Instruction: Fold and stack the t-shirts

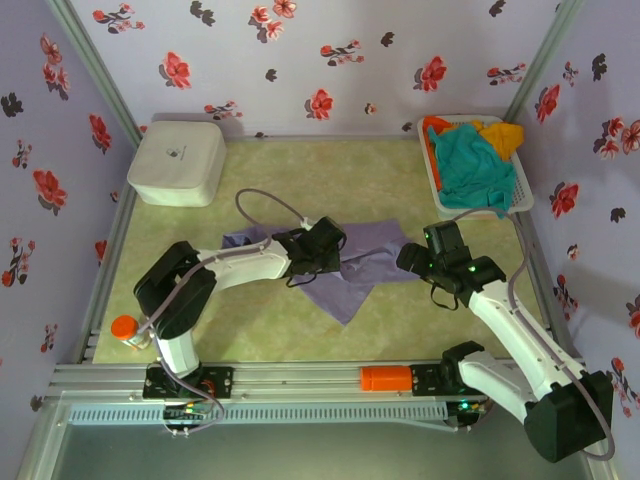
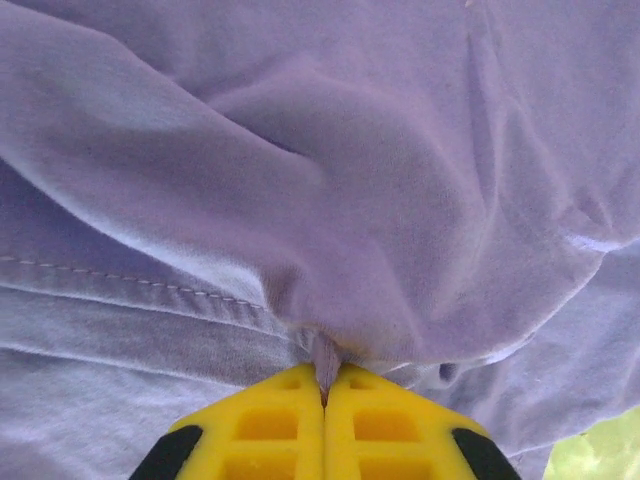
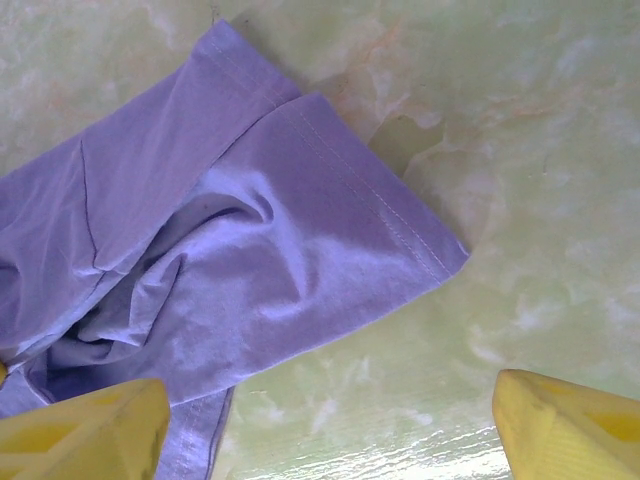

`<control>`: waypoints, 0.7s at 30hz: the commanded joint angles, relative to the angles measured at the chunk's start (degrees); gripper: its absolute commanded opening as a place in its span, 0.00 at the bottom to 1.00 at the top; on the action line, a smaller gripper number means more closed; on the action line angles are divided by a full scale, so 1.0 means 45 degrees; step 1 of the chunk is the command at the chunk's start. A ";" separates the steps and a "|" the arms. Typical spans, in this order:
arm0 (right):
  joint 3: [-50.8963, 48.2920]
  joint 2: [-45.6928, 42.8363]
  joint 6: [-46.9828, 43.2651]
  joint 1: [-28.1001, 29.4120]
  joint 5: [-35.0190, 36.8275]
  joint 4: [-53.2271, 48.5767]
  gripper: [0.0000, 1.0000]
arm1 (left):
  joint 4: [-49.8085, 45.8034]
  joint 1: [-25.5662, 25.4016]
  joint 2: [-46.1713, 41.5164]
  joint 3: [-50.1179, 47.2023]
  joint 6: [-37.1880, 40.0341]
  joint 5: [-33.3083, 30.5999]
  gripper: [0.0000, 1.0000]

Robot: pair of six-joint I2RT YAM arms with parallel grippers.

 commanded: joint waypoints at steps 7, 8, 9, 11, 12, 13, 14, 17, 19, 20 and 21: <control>-0.0060 0.0107 -0.0489 -0.0294 0.0151 0.0139 0.85 | -0.3292 -0.0043 -0.3856 0.0064 0.2019 -0.1348 0.00; -0.0078 0.0191 -0.0525 -0.0295 0.0094 0.0199 0.85 | -0.3607 -0.0042 -0.4359 -0.0048 0.2085 -0.1503 0.00; -0.0075 0.0300 -0.0556 -0.0314 0.0040 0.0270 0.85 | -0.3895 -0.0025 -0.4860 -0.0175 0.2117 -0.1591 0.00; -0.0066 0.0565 -0.0623 -0.0314 -0.0070 0.0360 0.85 | -0.4452 -0.0013 -0.5809 -0.0438 0.2236 -0.1586 0.00; -0.0057 0.0719 -0.0653 -0.0314 -0.0108 0.0398 0.85 | -0.4819 0.0007 -0.6409 -0.0603 0.2254 -0.1605 0.00; -0.0047 0.0830 -0.0658 -0.0322 -0.0145 0.0420 0.85 | -0.5165 0.0031 -0.6905 -0.0747 0.2200 -0.1632 0.00; -0.0044 0.0947 -0.0674 -0.0316 -0.0190 0.0459 0.85 | -0.5550 0.0068 -0.7481 -0.0943 0.2107 -0.1647 0.00; -0.0100 0.1201 -0.0688 -0.0351 -0.0423 0.0709 0.85 | -0.6657 0.0132 -0.9266 -0.1627 0.1887 -0.1692 0.01; -0.0135 0.1426 -0.0656 -0.0339 -0.0635 0.0893 0.85 | -0.7468 0.0238 -1.0546 -0.2210 0.1326 -0.1893 0.02; -0.0149 0.1558 -0.0672 -0.0352 -0.0767 0.0964 0.85 | -0.7748 0.0322 -1.1113 -0.2396 0.1010 -0.1970 0.01; -0.0181 0.1696 -0.0688 -0.0353 -0.1003 0.1101 0.85 | -0.8309 0.0400 -1.1774 -0.2667 0.0733 -0.2015 0.00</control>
